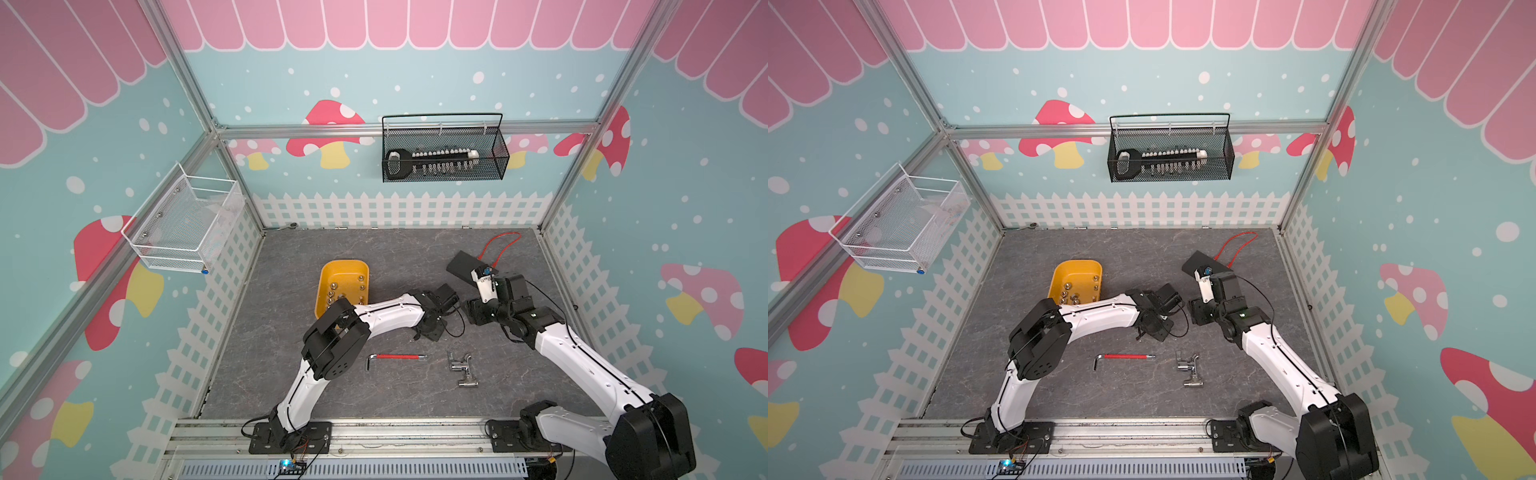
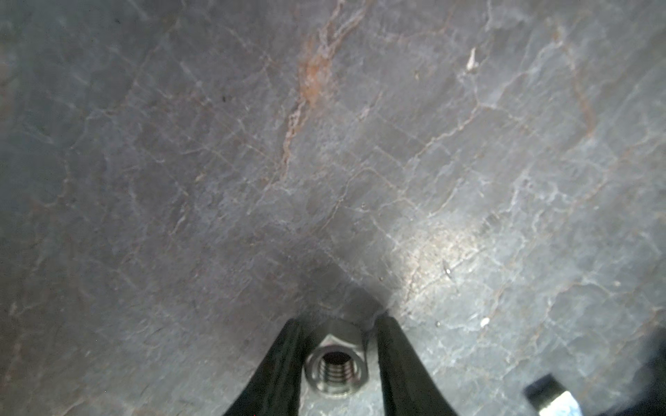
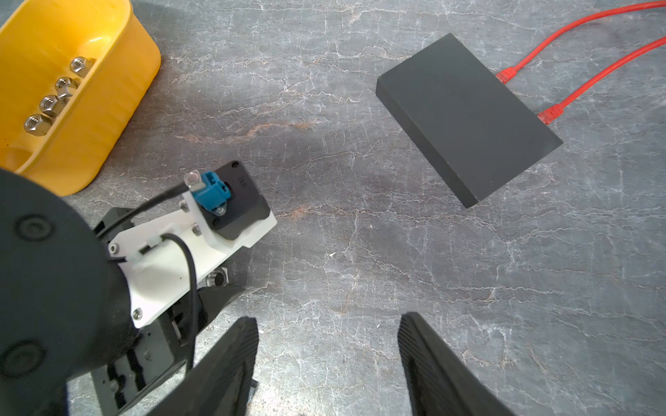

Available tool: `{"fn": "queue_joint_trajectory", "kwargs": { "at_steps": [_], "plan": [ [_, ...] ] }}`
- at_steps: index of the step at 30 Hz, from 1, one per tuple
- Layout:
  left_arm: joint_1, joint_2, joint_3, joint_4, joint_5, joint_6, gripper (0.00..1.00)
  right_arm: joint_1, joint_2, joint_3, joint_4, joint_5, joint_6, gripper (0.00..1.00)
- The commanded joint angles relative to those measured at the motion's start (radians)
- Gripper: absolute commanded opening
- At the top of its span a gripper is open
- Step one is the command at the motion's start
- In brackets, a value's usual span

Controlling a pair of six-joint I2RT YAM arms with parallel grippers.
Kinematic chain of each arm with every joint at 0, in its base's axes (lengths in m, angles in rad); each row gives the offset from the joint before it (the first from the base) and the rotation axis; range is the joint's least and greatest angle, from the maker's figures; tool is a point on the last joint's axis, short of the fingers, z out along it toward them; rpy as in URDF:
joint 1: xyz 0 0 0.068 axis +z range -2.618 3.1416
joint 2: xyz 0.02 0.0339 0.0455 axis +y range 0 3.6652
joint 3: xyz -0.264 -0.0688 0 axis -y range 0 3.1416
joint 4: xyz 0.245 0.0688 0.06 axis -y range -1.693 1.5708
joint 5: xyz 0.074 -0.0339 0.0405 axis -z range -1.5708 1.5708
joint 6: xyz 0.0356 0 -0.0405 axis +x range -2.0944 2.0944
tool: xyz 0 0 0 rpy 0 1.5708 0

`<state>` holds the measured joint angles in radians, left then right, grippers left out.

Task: Put the nuts on the desktop into the storage box
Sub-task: Pick up the nut from the center of the board.

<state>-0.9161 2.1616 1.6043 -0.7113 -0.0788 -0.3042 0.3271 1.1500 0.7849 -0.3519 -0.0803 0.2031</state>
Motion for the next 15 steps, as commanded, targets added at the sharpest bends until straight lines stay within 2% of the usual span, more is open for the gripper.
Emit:
{"fn": "queue_joint_trajectory", "kwargs": {
  "at_steps": [1, 7, 13, 15],
  "plan": [
    [0.011, 0.035, -0.021, -0.014, -0.013, 0.010, 0.20, -0.005, -0.024, -0.016, -0.010, -0.006, -0.002, 0.68],
    [0.017, 0.005, -0.056, -0.014, -0.026, 0.007, 0.08, -0.005, -0.030, -0.019, -0.010, -0.008, -0.002, 0.68],
    [0.035, -0.080, -0.065, -0.022, -0.057, 0.004, 0.08, -0.005, -0.035, -0.019, -0.010, -0.018, -0.002, 0.68],
    [0.058, -0.127, -0.076, -0.027, -0.102, 0.003, 0.09, -0.005, -0.035, -0.019, -0.010, -0.027, -0.002, 0.68]
  ]
}}
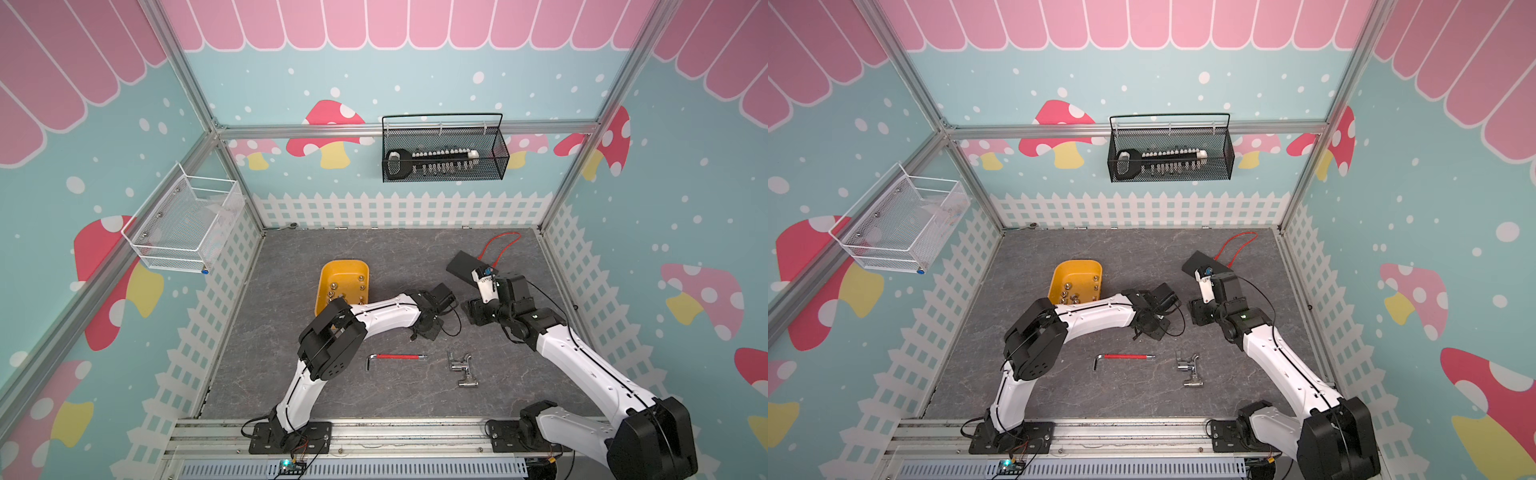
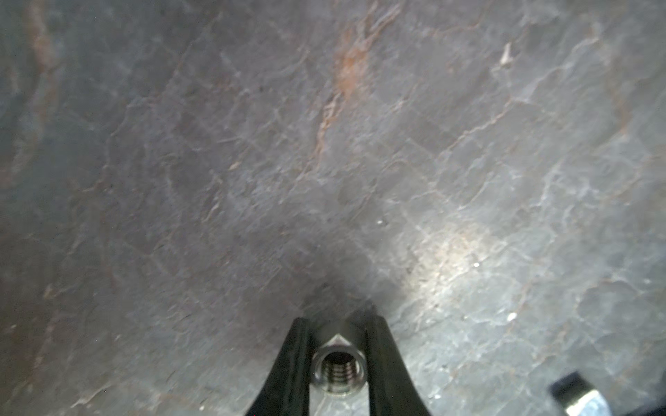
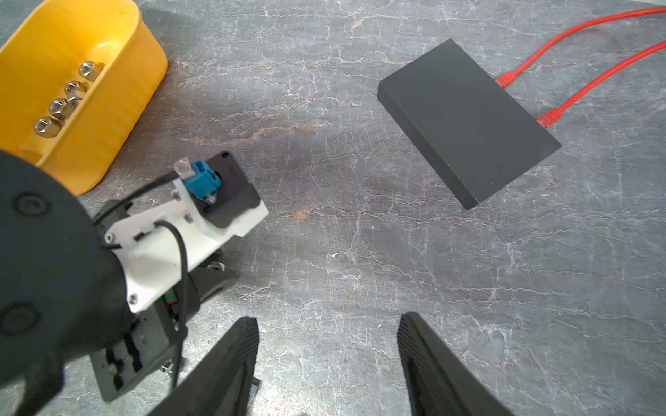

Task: Put the nuts on the desktop into the storage box
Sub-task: Pick up the nut from the center of the board, then place the nut in the storage box.

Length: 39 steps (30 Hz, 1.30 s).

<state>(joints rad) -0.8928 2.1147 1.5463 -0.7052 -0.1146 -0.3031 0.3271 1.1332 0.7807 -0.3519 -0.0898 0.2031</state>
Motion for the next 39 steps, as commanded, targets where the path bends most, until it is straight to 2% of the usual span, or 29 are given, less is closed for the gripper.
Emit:
{"fn": "queue_joint_trajectory", "kwargs": {
  "at_steps": [1, 9, 14, 19, 23, 24, 30, 32, 39],
  "plan": [
    [0.051, -0.102, -0.024, -0.036, -0.076, -0.002, 0.09, -0.005, -0.019, -0.017, -0.009, -0.024, -0.002, 0.67],
    [0.195, -0.318, -0.085, -0.063, -0.175, -0.016, 0.10, 0.009, 0.055, -0.013, 0.015, -0.070, 0.014, 0.65],
    [0.303, -0.441, -0.140, -0.065, -0.222, -0.026, 0.14, 0.095, 0.158, 0.020, 0.040, -0.033, 0.022, 0.65],
    [0.420, -0.466, -0.225, -0.065, -0.223, -0.066, 0.14, 0.191, 0.283, 0.077, 0.062, -0.017, 0.024, 0.65],
    [0.442, -0.439, -0.254, -0.062, -0.249, -0.090, 0.16, 0.222, 0.340, 0.108, 0.085, -0.030, 0.028, 0.66],
    [0.443, -0.434, -0.255, -0.062, -0.258, -0.096, 0.18, 0.224, 0.348, 0.111, 0.088, -0.031, 0.027, 0.66],
    [0.445, -0.435, -0.259, -0.035, -0.272, -0.108, 0.50, 0.228, 0.354, 0.108, 0.090, -0.031, 0.024, 0.72],
    [0.446, -0.442, -0.259, -0.030, -0.273, -0.110, 0.53, 0.228, 0.349, 0.102, 0.088, -0.026, 0.024, 0.74],
    [0.461, -0.525, -0.291, 0.040, -0.280, -0.115, 0.56, 0.226, 0.324, 0.106, 0.088, 0.018, 0.016, 0.80]
  ]
}}
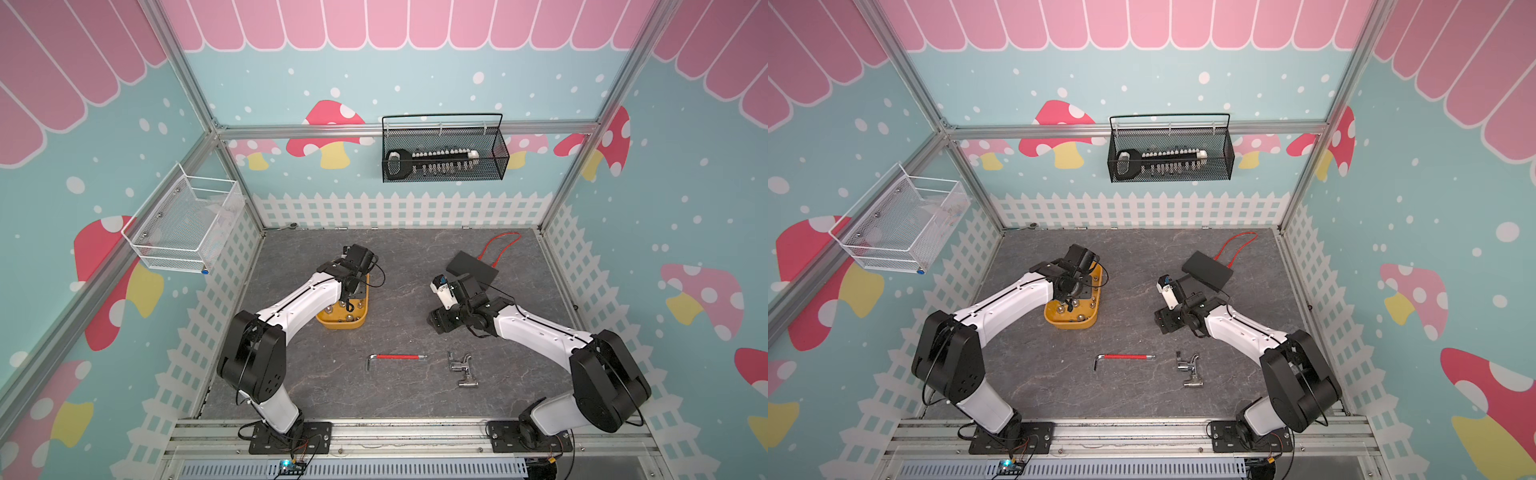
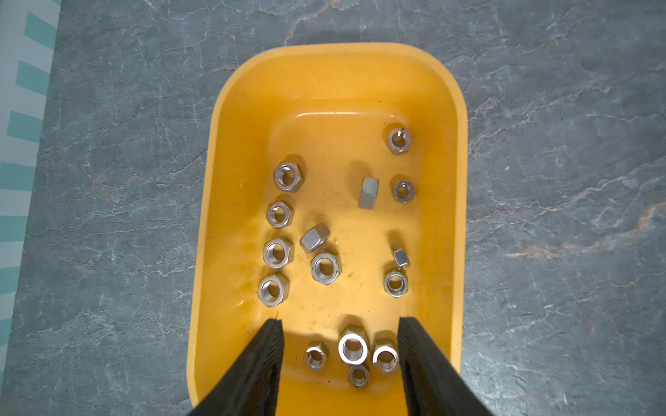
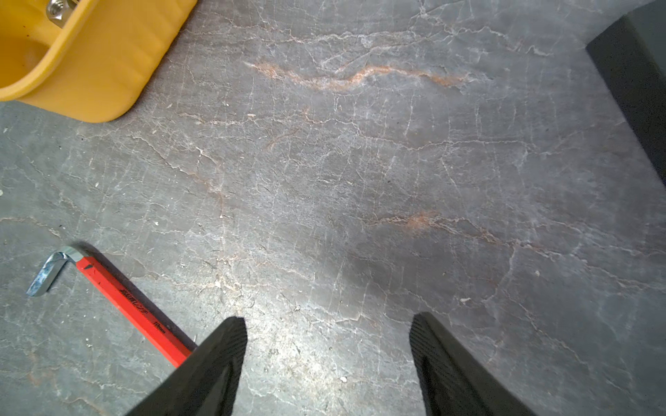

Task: Put the nuts on the desktop into the storage box
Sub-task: Place the nut in the storage box, then reset both arms

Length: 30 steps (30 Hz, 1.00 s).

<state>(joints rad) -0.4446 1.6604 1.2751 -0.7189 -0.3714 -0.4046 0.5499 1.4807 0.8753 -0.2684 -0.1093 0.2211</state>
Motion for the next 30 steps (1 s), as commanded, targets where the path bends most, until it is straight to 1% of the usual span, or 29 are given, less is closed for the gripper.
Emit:
{"fn": "queue_joint_trajectory", "kwargs": {
  "at_steps": [1, 3, 4, 6, 7, 9, 10, 11, 12, 14, 15, 16, 17, 19, 21, 23, 25, 26, 27, 28, 29, 30],
  "plan": [
    [0.022, -0.107, -0.037, 0.096, -0.023, -0.014, 0.56, 0.000, -0.035, 0.016, 0.008, 0.064, -0.012, 0.82],
    [0.060, -0.190, -0.096, 0.216, -0.010, -0.007, 0.57, -0.032, -0.057, 0.029, 0.023, 0.103, -0.027, 0.86],
    [0.078, -0.241, -0.140, 0.299, -0.004, -0.001, 0.58, -0.064, -0.069, 0.033, 0.043, 0.110, -0.031, 0.87],
    [0.116, -0.341, -0.241, 0.460, -0.041, -0.001, 0.59, -0.136, -0.105, 0.025, 0.112, 0.136, -0.016, 0.89],
    [0.136, -0.392, -0.304, 0.550, -0.073, 0.003, 0.60, -0.171, -0.125, 0.012, 0.151, 0.177, -0.004, 0.91],
    [0.165, -0.480, -0.439, 0.727, -0.163, 0.011, 0.63, -0.210, -0.165, -0.039, 0.279, 0.312, -0.009, 0.93],
    [0.183, -0.524, -0.524, 0.844, -0.200, 0.023, 0.67, -0.222, -0.187, -0.092, 0.377, 0.410, -0.020, 0.94],
    [0.199, -0.562, -0.616, 0.979, -0.222, 0.052, 0.68, -0.227, -0.206, -0.160, 0.509, 0.485, -0.061, 0.94],
    [0.214, -0.588, -0.704, 1.098, -0.224, 0.084, 0.69, -0.228, -0.222, -0.226, 0.645, 0.531, -0.107, 0.94],
    [0.253, -0.624, -0.891, 1.390, -0.144, 0.183, 0.72, -0.234, -0.239, -0.399, 0.965, 0.571, -0.222, 0.95],
    [0.268, -0.626, -0.950, 1.484, -0.114, 0.202, 0.72, -0.238, -0.235, -0.454, 1.084, 0.565, -0.259, 0.95],
    [0.285, -0.614, -1.010, 1.585, -0.086, 0.221, 0.72, -0.245, -0.227, -0.500, 1.165, 0.565, -0.285, 0.95],
    [0.300, -0.597, -1.042, 1.637, -0.055, 0.225, 0.72, -0.253, -0.215, -0.525, 1.199, 0.562, -0.296, 0.95],
    [0.322, -0.535, -1.052, 1.665, -0.015, 0.227, 0.72, -0.276, -0.193, -0.560, 1.240, 0.547, -0.305, 0.94],
    [0.327, -0.452, -1.056, 1.724, 0.024, 0.259, 0.72, -0.293, -0.170, -0.618, 1.340, 0.533, -0.331, 0.94],
    [0.327, -0.356, -1.066, 1.815, 0.051, 0.272, 0.72, -0.325, -0.135, -0.700, 1.504, 0.492, -0.338, 0.94],
    [0.324, -0.265, -1.096, 1.987, 0.051, 0.307, 0.71, -0.347, -0.094, -0.767, 1.674, 0.464, -0.345, 0.94],
    [0.330, -0.222, -1.102, 2.037, 0.068, 0.309, 0.71, -0.365, -0.056, -0.799, 1.773, 0.433, -0.344, 0.94],
    [0.331, -0.187, -1.094, 2.046, 0.104, 0.323, 0.69, -0.373, -0.015, -0.829, 1.842, 0.411, -0.345, 0.94],
    [0.324, -0.152, -1.082, 2.061, 0.165, 0.361, 0.67, -0.395, 0.040, -0.839, 1.930, 0.378, -0.348, 0.94],
    [0.325, -0.137, -1.082, 2.086, 0.183, 0.370, 0.67, -0.421, 0.049, -0.837, 1.912, 0.334, -0.317, 0.94],
    [0.333, -0.146, -1.085, 2.055, 0.206, 0.356, 0.68, -0.454, 0.050, -0.813, 1.857, 0.292, -0.290, 0.95]
  ]
}}
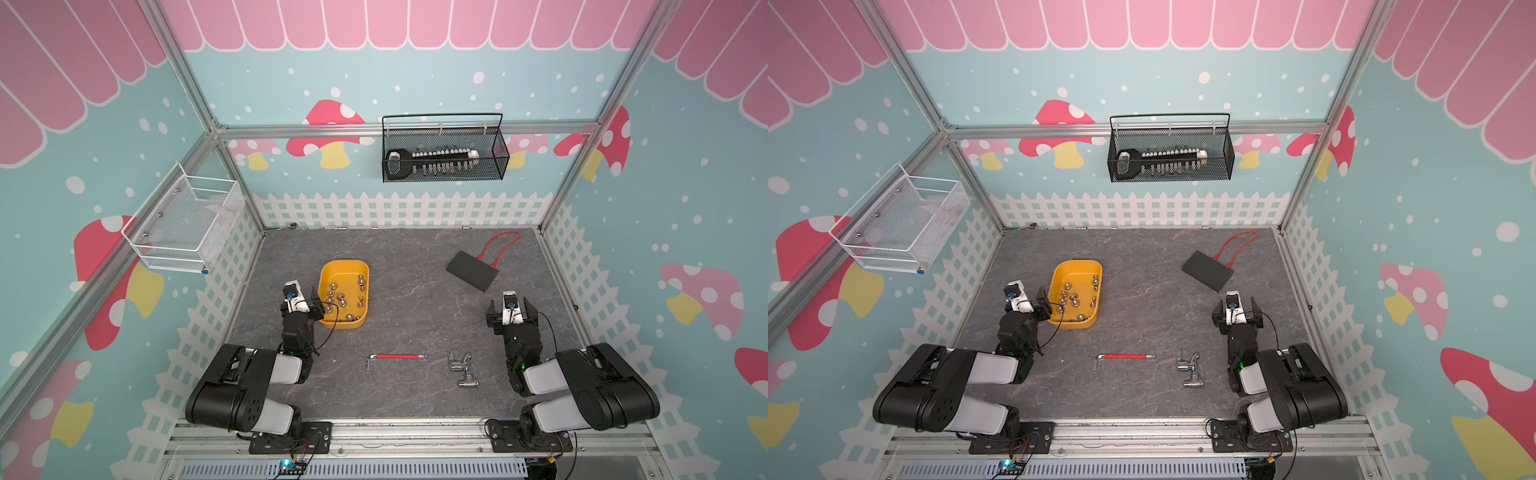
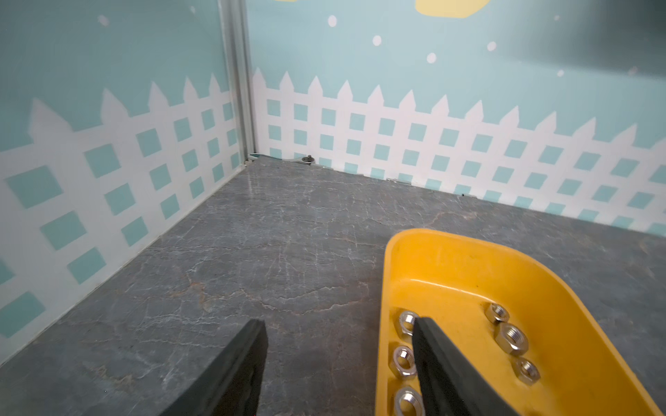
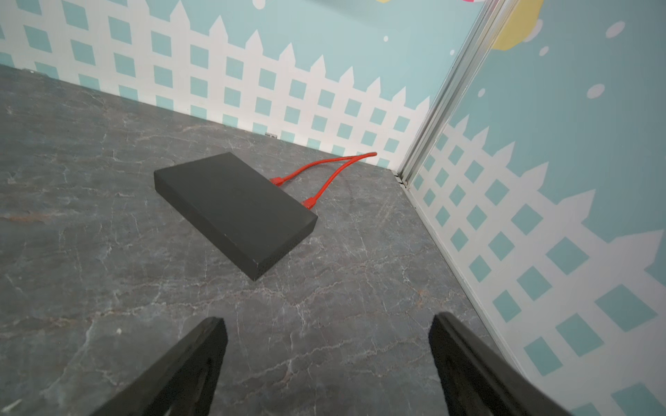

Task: Put the nuts on the desktop into the storage box
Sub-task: Reset both arms

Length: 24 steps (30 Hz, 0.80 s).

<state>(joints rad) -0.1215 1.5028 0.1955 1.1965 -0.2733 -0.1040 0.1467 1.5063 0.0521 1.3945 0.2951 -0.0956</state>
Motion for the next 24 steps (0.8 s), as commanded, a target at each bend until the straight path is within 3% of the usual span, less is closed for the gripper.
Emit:
{"fn": "queue_joint_trajectory", "kwargs": {
  "at_steps": [1, 2, 3, 4, 24],
  "plan": [
    [0.013, 0.031, 0.000, 0.154, 0.140, 0.069, 0.69, -0.070, 0.028, 0.072, 0.101, -0.135, 0.042, 0.96],
    [0.019, 0.041, 0.005, 0.167, 0.164, 0.070, 0.77, -0.106, 0.019, 0.149, -0.073, -0.203, 0.067, 0.96],
    [0.029, 0.022, 0.016, 0.106, 0.186, 0.058, 0.97, -0.169, 0.007, 0.184, -0.157, -0.319, 0.102, 0.98],
    [0.044, 0.021, 0.035, 0.067, 0.215, 0.049, 0.99, -0.198, 0.013, 0.165, -0.099, -0.378, 0.117, 1.00],
    [0.049, 0.025, 0.027, 0.095, 0.223, 0.049, 0.99, -0.187, 0.010, 0.163, -0.108, -0.353, 0.106, 1.00]
  ]
}}
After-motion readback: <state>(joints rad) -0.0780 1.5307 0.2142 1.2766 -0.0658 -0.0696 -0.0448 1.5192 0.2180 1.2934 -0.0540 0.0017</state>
